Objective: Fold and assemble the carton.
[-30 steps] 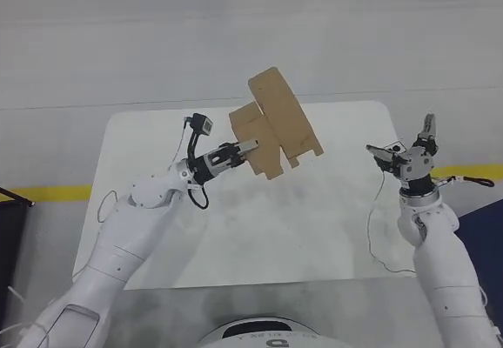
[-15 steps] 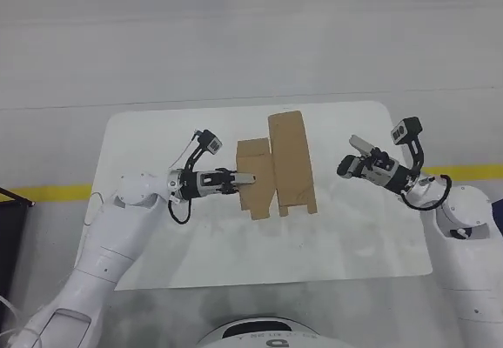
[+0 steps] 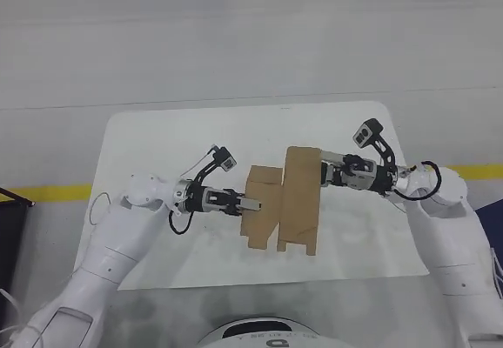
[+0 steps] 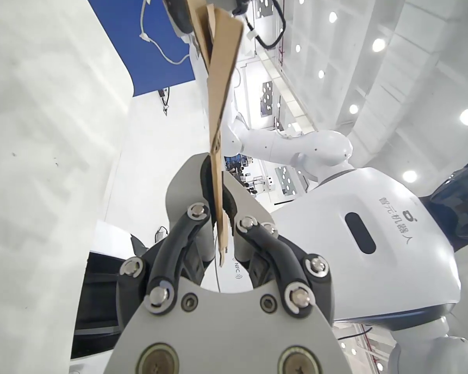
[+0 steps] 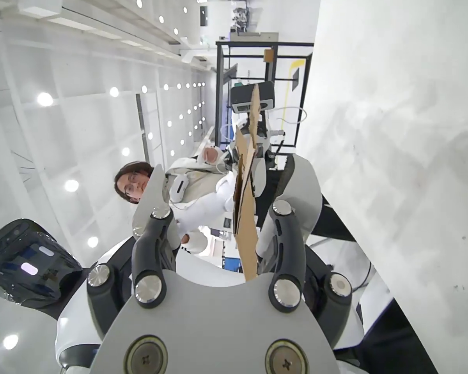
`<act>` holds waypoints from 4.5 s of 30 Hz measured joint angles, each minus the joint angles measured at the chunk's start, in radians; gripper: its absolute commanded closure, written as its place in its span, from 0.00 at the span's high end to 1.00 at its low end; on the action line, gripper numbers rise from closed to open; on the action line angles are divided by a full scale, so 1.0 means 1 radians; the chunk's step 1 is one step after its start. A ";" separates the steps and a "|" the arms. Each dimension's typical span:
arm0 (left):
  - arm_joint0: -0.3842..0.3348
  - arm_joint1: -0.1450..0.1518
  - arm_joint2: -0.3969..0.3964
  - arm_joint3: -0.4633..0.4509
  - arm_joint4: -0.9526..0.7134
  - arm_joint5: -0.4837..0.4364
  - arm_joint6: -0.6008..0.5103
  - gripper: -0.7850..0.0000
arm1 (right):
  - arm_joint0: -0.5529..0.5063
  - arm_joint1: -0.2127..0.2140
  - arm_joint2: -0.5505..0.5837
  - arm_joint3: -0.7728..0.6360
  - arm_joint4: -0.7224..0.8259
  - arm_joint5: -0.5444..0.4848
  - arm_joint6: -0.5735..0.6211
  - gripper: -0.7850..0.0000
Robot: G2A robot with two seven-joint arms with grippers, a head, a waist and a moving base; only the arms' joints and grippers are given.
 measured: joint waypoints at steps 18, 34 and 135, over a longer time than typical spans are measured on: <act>-0.038 -0.005 0.035 0.038 -0.003 -0.017 -0.021 0.60 | 0.077 0.012 -0.071 0.082 -0.002 0.054 0.128 0.00; 0.072 0.020 -0.126 0.022 0.074 -0.109 0.351 1.00 | -0.201 -0.022 0.053 -0.220 -0.227 -0.323 -0.959 0.00; -0.234 -0.119 0.087 0.191 0.433 0.105 0.725 0.89 | -0.172 -0.096 -0.165 -0.273 -0.961 -0.120 -1.223 0.00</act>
